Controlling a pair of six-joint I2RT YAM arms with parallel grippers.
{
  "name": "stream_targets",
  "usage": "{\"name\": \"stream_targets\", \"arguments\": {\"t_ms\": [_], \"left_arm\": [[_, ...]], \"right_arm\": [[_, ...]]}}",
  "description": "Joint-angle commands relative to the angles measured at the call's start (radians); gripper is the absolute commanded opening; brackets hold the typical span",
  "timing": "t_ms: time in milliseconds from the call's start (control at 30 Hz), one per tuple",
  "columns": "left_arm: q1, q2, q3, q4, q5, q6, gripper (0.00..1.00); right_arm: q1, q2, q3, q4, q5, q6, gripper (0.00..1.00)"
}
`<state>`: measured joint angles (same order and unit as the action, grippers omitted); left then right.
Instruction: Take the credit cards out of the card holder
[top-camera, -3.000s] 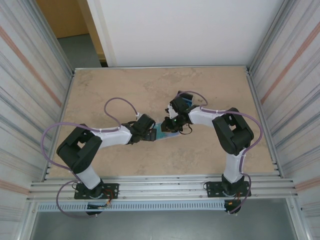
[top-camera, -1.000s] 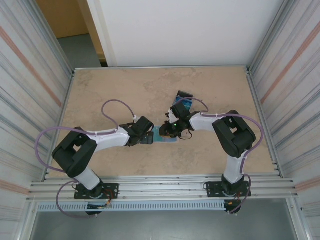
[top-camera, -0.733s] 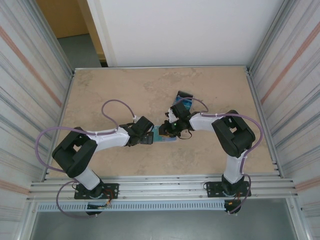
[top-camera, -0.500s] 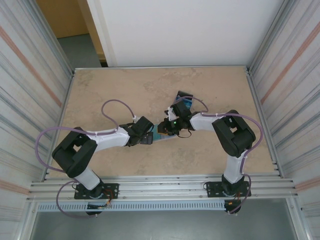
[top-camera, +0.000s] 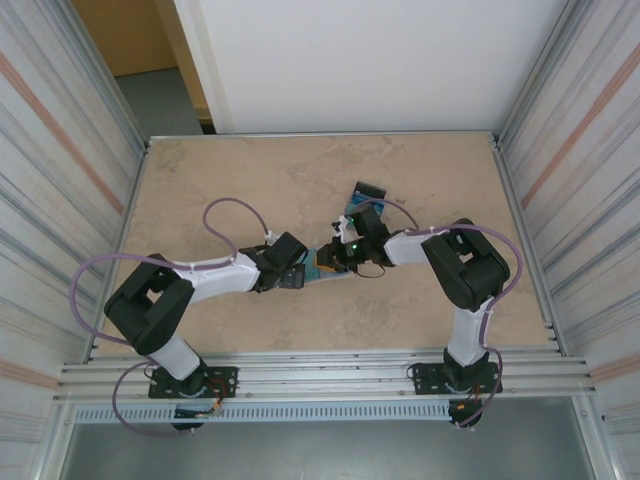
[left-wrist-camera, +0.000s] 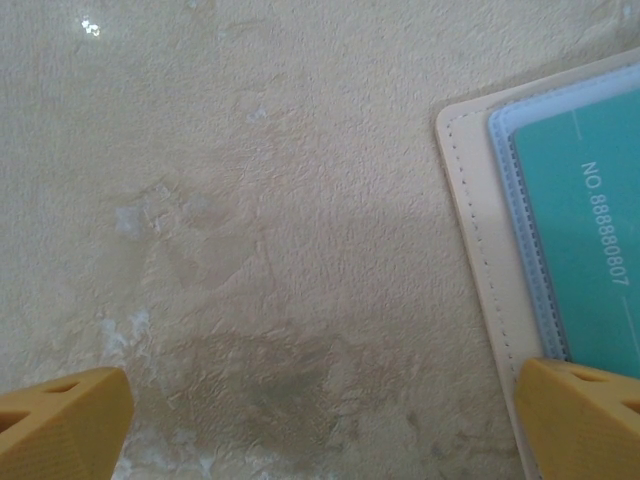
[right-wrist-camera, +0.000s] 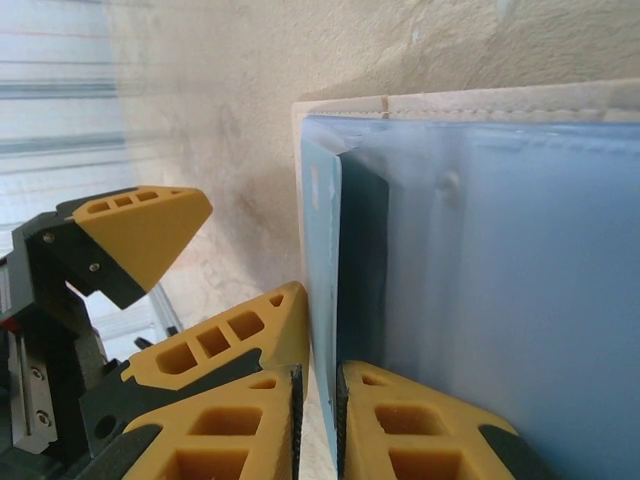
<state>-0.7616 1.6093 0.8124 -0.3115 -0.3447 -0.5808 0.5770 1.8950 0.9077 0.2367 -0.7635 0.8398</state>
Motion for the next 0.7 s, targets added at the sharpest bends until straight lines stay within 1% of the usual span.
{"name": "stream_targets", "arguments": {"t_ms": [0,667], "left_arm": [[-0.005,0.016,0.021,-0.035,-0.021,-0.017,0.99],[-0.002,0.031,0.040,-0.052,-0.027,-0.018,0.99]], "right_arm": [[-0.009,0.012,-0.020,0.095,-0.062,0.053,0.18],[-0.060,0.008,-0.079,0.194,-0.100,0.101,0.16]]}}
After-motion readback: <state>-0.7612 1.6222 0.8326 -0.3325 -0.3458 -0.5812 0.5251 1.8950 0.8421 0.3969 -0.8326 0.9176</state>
